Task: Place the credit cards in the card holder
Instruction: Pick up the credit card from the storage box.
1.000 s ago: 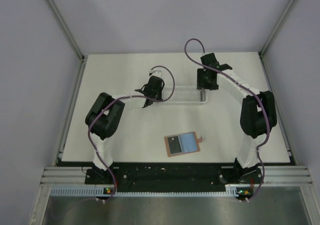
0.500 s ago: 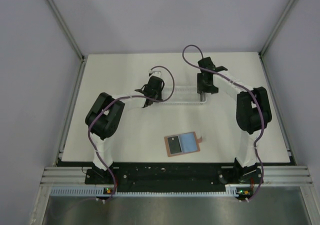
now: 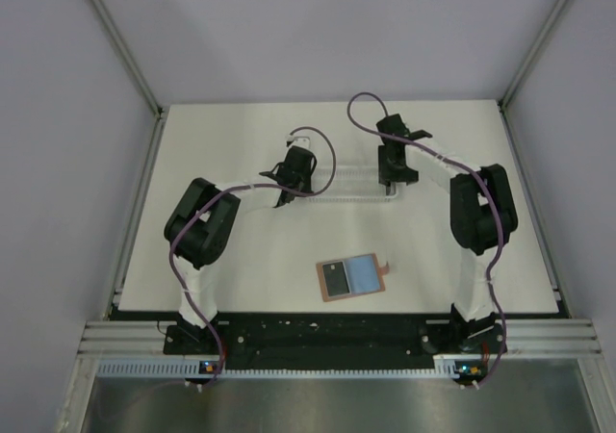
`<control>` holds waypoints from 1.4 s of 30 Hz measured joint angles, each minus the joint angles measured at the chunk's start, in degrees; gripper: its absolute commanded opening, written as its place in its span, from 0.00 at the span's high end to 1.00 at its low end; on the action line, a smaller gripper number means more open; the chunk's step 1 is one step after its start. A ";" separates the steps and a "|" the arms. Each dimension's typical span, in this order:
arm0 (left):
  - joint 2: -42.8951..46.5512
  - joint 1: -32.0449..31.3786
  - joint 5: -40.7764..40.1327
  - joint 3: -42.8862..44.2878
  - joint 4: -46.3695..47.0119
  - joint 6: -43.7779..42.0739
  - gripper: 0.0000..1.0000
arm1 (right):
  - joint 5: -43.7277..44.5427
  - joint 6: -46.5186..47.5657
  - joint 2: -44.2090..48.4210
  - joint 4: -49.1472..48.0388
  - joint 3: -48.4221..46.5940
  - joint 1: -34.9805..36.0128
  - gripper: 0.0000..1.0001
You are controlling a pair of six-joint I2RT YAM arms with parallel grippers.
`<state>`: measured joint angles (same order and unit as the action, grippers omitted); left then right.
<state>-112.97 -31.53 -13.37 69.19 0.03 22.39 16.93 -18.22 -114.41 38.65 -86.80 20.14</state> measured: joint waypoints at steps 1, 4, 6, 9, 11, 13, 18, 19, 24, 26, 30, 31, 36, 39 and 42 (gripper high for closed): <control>0.00 0.00 0.02 0.00 0.00 0.02 0.73 | 0.09 0.00 0.00 -0.11 0.13 0.02 0.45; 0.00 0.00 0.02 0.00 0.00 0.09 0.73 | 0.61 -0.02 0.00 -0.11 0.20 0.26 0.49; 0.00 0.00 0.04 0.00 0.00 0.17 0.73 | 0.76 0.00 0.00 -0.11 0.20 0.37 0.52; 0.00 -0.02 0.33 0.00 0.04 0.28 0.73 | 0.76 -0.04 0.00 -0.11 0.22 0.37 0.55; 0.00 -0.04 0.50 0.02 0.04 0.39 0.73 | 0.72 -0.04 0.02 -0.11 0.24 0.37 0.56; 0.00 -0.04 0.50 0.00 0.04 0.44 0.73 | 0.66 -0.02 0.04 -0.13 0.26 0.39 0.56; 0.00 -0.04 0.50 0.00 0.04 0.46 0.73 | 0.42 0.00 0.74 -0.02 0.70 0.39 0.56; 0.00 -0.04 0.50 0.00 0.04 0.48 0.73 | 0.42 0.00 1.01 -0.04 0.76 0.42 0.56; 0.00 -0.04 0.48 0.00 0.02 0.46 0.73 | 0.63 0.04 2.25 0.04 0.92 0.42 0.55; 0.00 -0.02 0.48 0.00 0.02 0.46 0.73 | 0.81 0.04 2.67 0.11 0.92 0.42 0.57; 0.00 0.00 0.48 0.00 0.02 0.48 0.73 | 0.76 0.07 3.02 0.11 0.92 0.42 0.67; 0.00 0.00 0.50 0.00 0.04 0.50 0.73 | 0.59 0.02 3.02 0.07 0.92 0.44 0.69; 0.00 0.00 0.70 0.02 0.07 0.68 0.73 | -0.50 0.02 3.02 -0.02 0.92 0.48 0.75; 0.00 0.00 0.79 0.02 0.07 0.68 0.73 | -0.74 0.02 3.02 -0.04 0.92 0.48 0.76; 0.00 0.00 0.92 0.02 0.07 0.68 0.73 | -0.79 0.04 3.02 -0.04 0.92 0.48 0.75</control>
<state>-112.97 -31.53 -12.45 69.21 0.10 23.07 16.14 -18.17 -111.39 38.61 -85.89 20.62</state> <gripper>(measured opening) 0.270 0.249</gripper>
